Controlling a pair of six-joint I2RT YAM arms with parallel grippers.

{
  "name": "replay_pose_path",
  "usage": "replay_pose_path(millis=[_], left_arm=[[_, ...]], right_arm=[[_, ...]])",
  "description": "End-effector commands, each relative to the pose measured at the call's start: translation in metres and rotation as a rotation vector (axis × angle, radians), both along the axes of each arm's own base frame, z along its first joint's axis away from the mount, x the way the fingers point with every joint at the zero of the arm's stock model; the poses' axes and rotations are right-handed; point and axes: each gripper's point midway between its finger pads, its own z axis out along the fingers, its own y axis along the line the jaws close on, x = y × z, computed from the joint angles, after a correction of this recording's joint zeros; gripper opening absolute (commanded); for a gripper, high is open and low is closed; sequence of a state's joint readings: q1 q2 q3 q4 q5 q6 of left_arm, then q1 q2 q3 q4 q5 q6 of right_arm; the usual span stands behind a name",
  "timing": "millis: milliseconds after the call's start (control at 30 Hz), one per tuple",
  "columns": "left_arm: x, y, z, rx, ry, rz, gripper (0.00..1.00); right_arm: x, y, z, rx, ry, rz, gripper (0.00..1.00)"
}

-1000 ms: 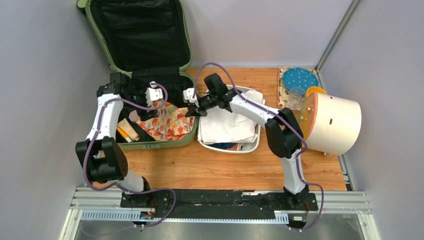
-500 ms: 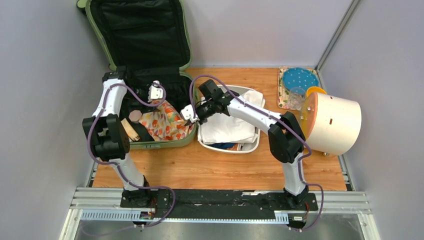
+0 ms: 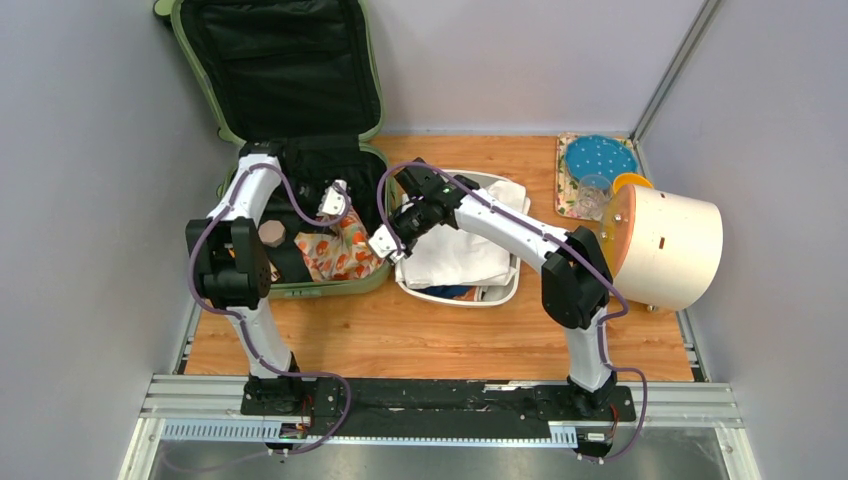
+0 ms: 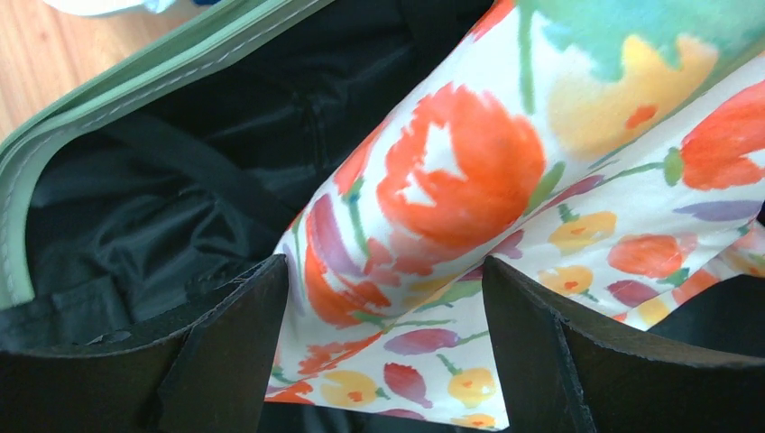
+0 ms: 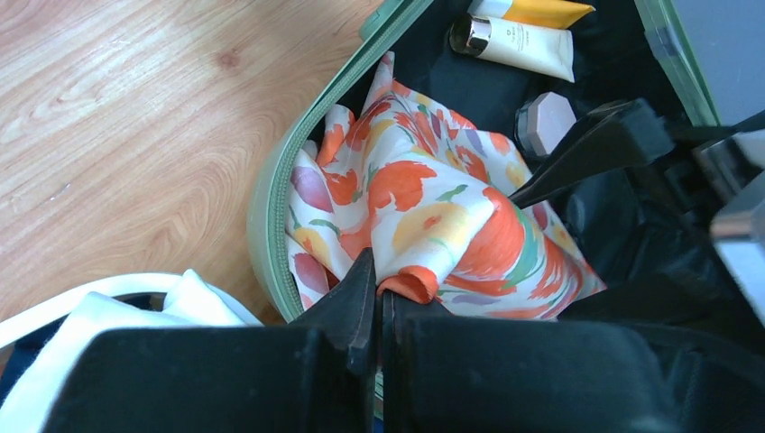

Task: Open, take out, and arrange the luggage

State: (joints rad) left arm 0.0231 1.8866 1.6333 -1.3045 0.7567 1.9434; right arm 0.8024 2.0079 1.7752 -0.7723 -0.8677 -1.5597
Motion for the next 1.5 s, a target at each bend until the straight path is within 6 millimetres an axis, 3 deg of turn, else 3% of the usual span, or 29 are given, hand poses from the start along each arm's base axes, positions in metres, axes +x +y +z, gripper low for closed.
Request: replay_pose_path(millis=[0, 67, 133, 167, 233, 267, 300, 333, 467, 533, 600, 733, 767, 800, 867, 933, 967, 1067, 1133, 1200, 1267, 1400, 1467], left_arm=[[-0.011, -0.022, -0.006, -0.009, -0.112, -0.228, 0.86], [-0.016, -0.027, -0.009, -0.003, -0.106, -0.247, 0.85], [-0.019, -0.026, -0.011, 0.008, -0.087, -0.245, 0.74], [-0.018, -0.026, -0.007, 0.016, -0.083, -0.234, 0.54], [-0.014, -0.021, -0.001, 0.030, -0.044, -0.152, 0.34], [-0.006, -0.020, 0.012, 0.033, -0.061, -0.115, 0.00], [-0.001, -0.019, 0.021, 0.019, -0.058, -0.072, 0.00], [0.000, -0.017, 0.031, 0.002, -0.036, -0.012, 0.00], [0.007, -0.026, 0.095, -0.108, -0.110, 0.142, 0.00], [0.000, -0.036, 0.120, -0.172, -0.117, 0.213, 0.00], [0.005, -0.045, 0.136, -0.198, -0.167, 0.240, 0.00], [-0.005, -0.076, 0.167, -0.257, -0.165, 0.295, 0.00], [0.001, -0.081, 0.177, -0.277, -0.192, 0.312, 0.00], [-0.003, -0.089, 0.184, -0.306, -0.157, 0.341, 0.00], [-0.017, -0.114, 0.201, -0.344, -0.146, 0.295, 0.00], [-0.035, -0.130, 0.206, -0.354, -0.135, 0.257, 0.00], [-0.049, -0.147, 0.205, -0.341, -0.129, 0.223, 0.00], [-0.075, -0.167, 0.200, -0.333, -0.080, 0.200, 0.00], [-0.099, -0.181, 0.198, -0.339, -0.010, 0.183, 0.00], [-0.120, -0.192, 0.197, -0.360, 0.085, 0.168, 0.00], [-0.133, -0.200, 0.190, -0.355, 0.158, 0.163, 0.00], [-0.141, -0.216, 0.165, -0.288, 0.273, 0.210, 0.00], [-0.129, -0.222, 0.149, -0.247, 0.314, 0.266, 0.00]], right_arm=[[-0.008, 0.003, 0.024, 0.050, -0.088, 0.092, 0.00], [-0.007, 0.002, 0.024, 0.047, -0.097, 0.089, 0.00], [-0.003, -0.001, 0.028, 0.046, -0.110, 0.071, 0.00], [-0.002, -0.002, 0.030, 0.046, -0.097, 0.054, 0.00], [0.006, -0.008, 0.040, 0.056, -0.065, -0.011, 0.00], [0.008, -0.010, 0.045, 0.061, -0.056, -0.035, 0.00], [0.020, -0.017, 0.058, 0.084, -0.072, -0.082, 0.00], [0.023, -0.021, 0.058, 0.074, -0.026, -0.134, 0.00], [0.052, -0.049, 0.092, 0.113, 0.039, -0.343, 0.00], [0.070, -0.070, 0.121, 0.155, 0.078, -0.468, 0.00], [0.084, -0.094, 0.141, 0.180, 0.093, -0.563, 0.00], [0.081, -0.138, 0.158, 0.182, 0.113, -0.653, 0.00], [0.075, -0.146, 0.151, 0.160, 0.127, -0.662, 0.00], [0.070, -0.160, 0.164, 0.176, 0.097, -0.683, 0.00], [0.060, -0.173, 0.165, 0.157, 0.094, -0.710, 0.00], [0.048, -0.188, 0.176, 0.165, 0.088, -0.754, 0.00], [0.040, -0.194, 0.177, 0.159, 0.101, -0.770, 0.00], [0.003, -0.217, 0.187, 0.166, 0.095, -0.800, 0.00], [-0.013, -0.228, 0.172, 0.140, 0.120, -0.827, 0.00], [-0.037, -0.244, 0.174, 0.138, 0.120, -0.853, 0.00], [-0.054, -0.256, 0.164, 0.118, 0.173, -0.899, 0.00], [-0.059, -0.267, 0.139, 0.080, 0.278, -0.972, 0.00], [-0.042, -0.267, 0.121, 0.058, 0.313, -1.024, 0.00]])
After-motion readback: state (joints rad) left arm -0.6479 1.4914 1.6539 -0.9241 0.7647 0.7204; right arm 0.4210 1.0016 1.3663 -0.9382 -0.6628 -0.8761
